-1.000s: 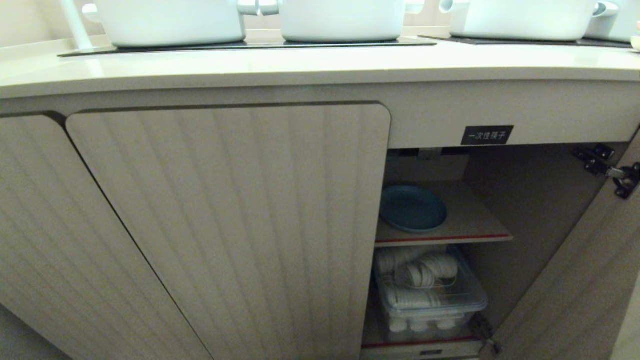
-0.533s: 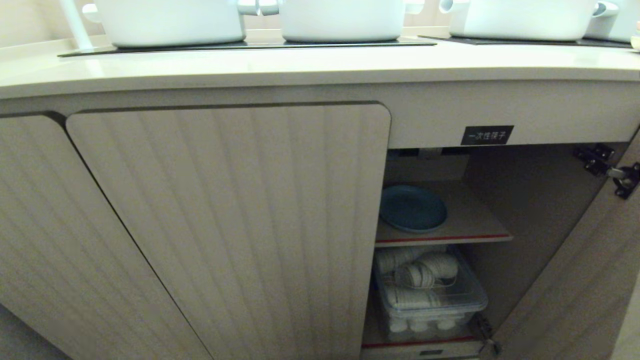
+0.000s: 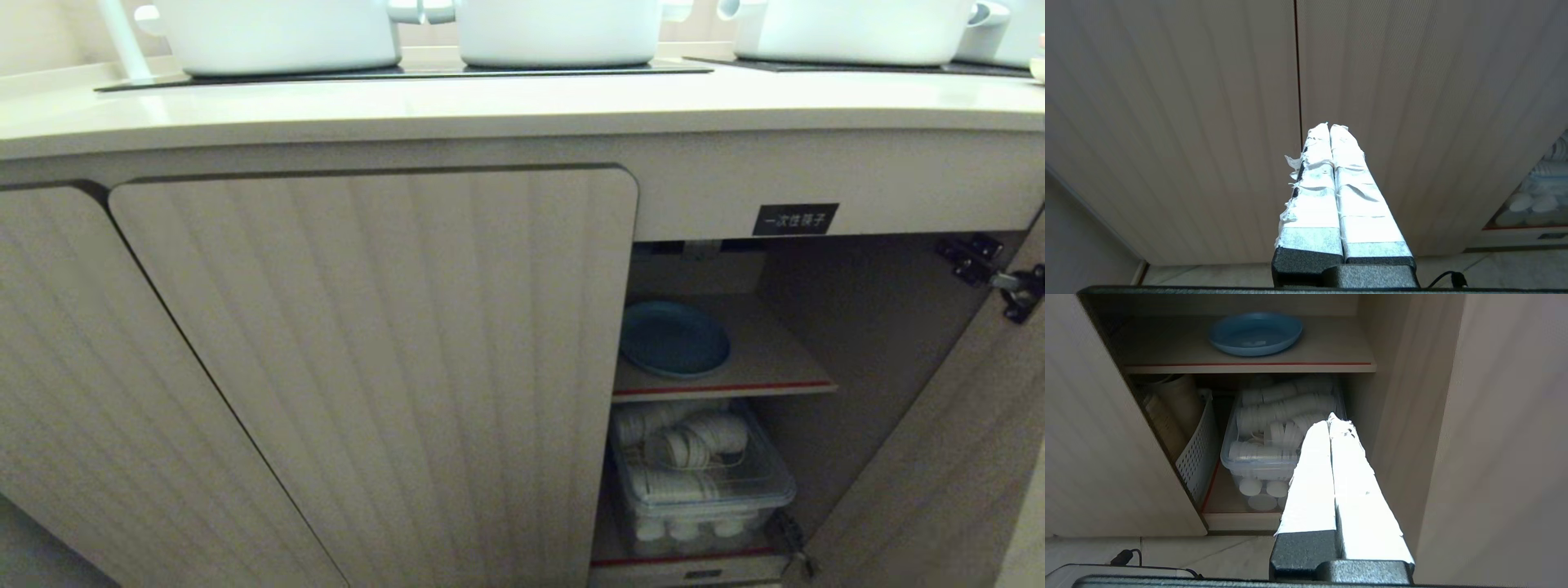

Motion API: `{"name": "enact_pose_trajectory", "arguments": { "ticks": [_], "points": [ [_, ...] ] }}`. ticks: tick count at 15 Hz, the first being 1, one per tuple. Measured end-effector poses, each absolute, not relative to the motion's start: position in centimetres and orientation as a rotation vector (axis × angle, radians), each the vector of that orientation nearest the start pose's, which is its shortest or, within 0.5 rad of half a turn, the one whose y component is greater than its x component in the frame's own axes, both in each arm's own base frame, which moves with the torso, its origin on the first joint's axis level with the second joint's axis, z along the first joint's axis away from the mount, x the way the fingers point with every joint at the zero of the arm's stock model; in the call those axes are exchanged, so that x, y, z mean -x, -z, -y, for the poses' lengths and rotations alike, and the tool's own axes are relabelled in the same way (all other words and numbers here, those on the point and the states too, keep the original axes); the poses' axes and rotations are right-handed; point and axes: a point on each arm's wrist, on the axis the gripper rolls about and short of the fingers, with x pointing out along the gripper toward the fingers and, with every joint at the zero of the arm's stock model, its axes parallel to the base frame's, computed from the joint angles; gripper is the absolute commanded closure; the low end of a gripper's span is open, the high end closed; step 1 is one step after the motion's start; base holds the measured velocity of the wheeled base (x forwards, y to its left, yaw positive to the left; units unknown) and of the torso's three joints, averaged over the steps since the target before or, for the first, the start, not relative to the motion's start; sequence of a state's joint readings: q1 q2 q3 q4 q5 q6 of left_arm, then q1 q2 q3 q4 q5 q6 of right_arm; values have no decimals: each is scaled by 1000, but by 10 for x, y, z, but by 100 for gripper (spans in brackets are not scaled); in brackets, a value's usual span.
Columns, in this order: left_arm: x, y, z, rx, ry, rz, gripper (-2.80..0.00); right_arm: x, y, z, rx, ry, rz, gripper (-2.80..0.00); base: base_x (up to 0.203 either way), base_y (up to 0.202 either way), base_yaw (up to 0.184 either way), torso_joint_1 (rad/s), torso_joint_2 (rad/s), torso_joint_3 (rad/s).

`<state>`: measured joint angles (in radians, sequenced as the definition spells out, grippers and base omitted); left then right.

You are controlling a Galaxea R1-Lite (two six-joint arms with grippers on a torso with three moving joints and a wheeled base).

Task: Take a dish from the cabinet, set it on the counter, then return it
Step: Close the cabinet door

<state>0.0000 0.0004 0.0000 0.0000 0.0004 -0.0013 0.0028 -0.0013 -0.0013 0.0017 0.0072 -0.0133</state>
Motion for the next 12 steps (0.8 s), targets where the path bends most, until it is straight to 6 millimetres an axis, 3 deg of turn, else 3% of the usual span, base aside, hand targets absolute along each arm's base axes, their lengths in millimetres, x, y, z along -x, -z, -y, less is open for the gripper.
{"name": "enact_pose_trajectory", "arguments": {
  "ticks": [12],
  "points": [
    [23, -76, 0, 3, -1, 0, 0, 23, -76, 0, 18, -12, 1, 0, -193, 0, 0, 2, 1, 1]
  ]
}}
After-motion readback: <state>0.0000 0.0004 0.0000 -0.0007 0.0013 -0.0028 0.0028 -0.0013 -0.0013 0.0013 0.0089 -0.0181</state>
